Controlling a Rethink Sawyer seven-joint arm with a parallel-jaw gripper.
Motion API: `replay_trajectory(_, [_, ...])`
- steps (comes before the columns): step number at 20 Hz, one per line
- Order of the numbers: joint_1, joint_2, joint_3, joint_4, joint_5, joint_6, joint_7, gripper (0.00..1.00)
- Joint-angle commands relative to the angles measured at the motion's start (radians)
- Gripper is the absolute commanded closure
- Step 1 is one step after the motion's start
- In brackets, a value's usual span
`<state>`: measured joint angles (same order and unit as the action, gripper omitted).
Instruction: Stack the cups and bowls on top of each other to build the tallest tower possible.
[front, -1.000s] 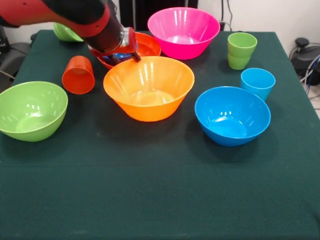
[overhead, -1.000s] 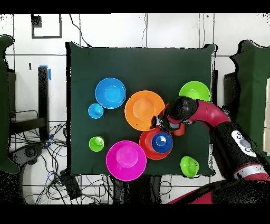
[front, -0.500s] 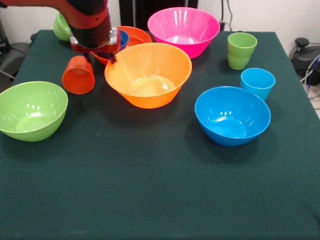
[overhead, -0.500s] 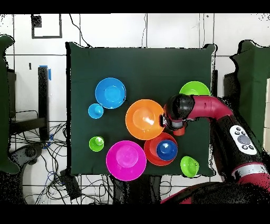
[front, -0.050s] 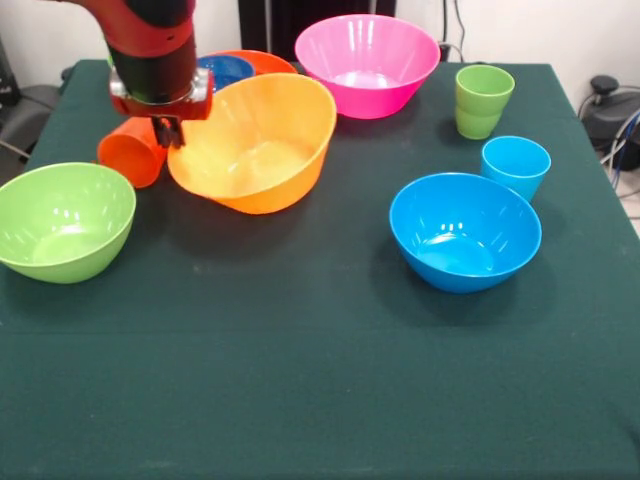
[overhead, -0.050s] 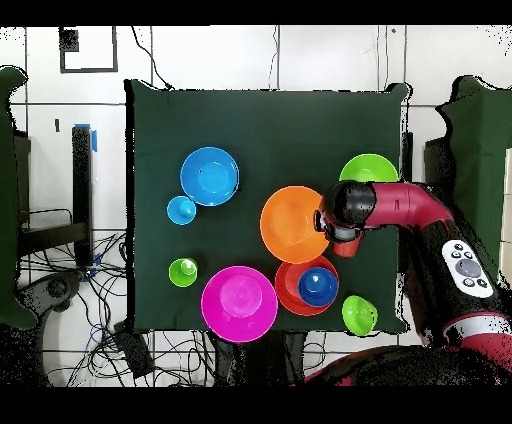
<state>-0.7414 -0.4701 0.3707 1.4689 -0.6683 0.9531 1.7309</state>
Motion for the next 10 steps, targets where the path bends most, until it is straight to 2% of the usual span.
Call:
replay_trajectory(1, [0.052,0.008,-0.070,-0.059,-0.051,-0.088,0.106,1.00])
replay_trajectory(10, [0.051,0.016,-0.083,-0.061,-0.015,-0.124,0.092,1.00])
